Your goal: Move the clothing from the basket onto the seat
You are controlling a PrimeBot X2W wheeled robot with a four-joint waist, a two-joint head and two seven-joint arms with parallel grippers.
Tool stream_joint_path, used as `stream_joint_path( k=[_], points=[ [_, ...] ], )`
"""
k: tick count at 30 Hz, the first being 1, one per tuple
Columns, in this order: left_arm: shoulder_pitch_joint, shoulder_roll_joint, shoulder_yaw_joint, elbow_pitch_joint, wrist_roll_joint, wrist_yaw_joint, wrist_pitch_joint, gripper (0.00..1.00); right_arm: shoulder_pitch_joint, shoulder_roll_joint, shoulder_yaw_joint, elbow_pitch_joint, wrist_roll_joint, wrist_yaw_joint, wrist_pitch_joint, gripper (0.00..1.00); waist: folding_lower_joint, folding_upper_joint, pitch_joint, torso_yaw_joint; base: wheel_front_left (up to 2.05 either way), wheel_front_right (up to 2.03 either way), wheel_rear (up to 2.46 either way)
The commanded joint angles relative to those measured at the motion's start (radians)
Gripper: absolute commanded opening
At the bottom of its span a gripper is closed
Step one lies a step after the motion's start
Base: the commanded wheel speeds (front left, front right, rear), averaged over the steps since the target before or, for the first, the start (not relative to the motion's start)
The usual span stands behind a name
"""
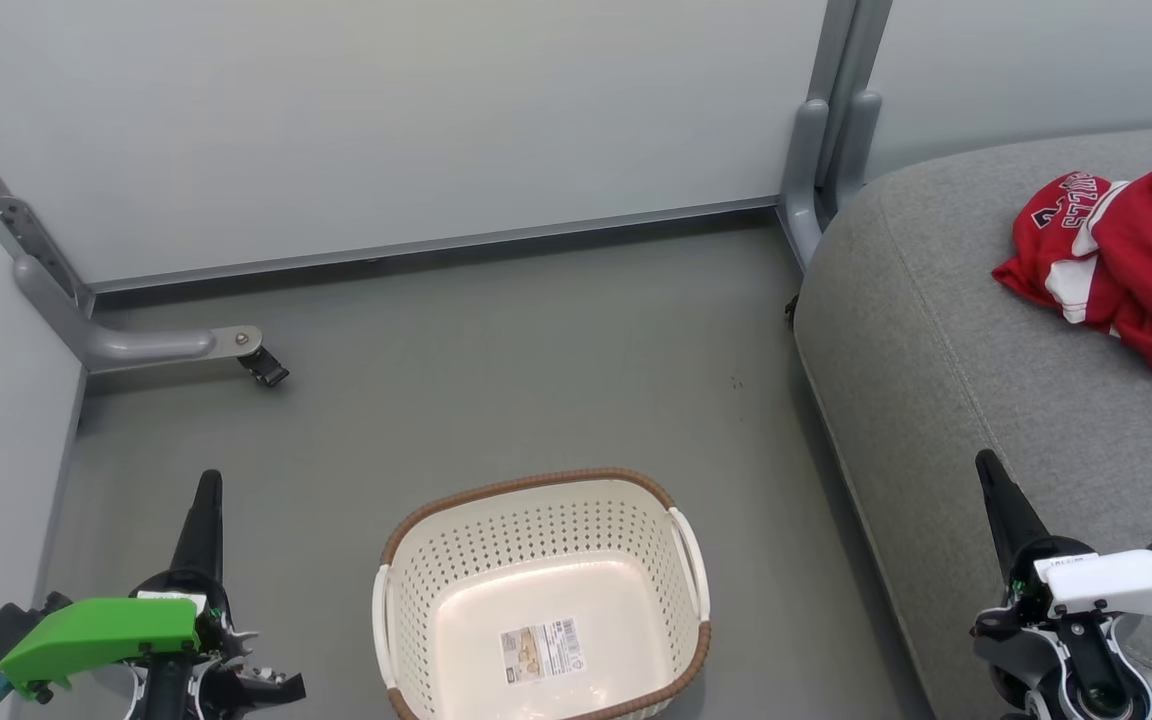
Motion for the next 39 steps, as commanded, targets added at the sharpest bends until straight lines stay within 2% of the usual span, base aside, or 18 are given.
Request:
stream_joint_path(
  k=[1,17,39],
  points=[
    [-0.021,0.001,0.007,-0.005,-0.02,-0.007,0.005,0.0,-0.017,-0.006,-0.004,0.002,0.022,0.0,0.009,0.0,0.0,0.0,0.0,-0.002,0.0,0.0,0.0],
    [-0.023,0.001,0.02,-0.005,-0.131,-0.014,0.034,0.0,-0.02,-0.007,-0.01,0.012,0.131,0.0,0.037,0.0,0.0,0.0,-0.003,-0.02,0.0,0.0,0.0],
    [-0.023,0.001,0.02,-0.005,-0.13,-0.014,0.036,0.0,-0.018,-0.007,-0.01,0.011,0.133,0.0,0.038,0.0,0.0,0.0,-0.003,-0.021,0.0,0.0,0.0]
  ],
)
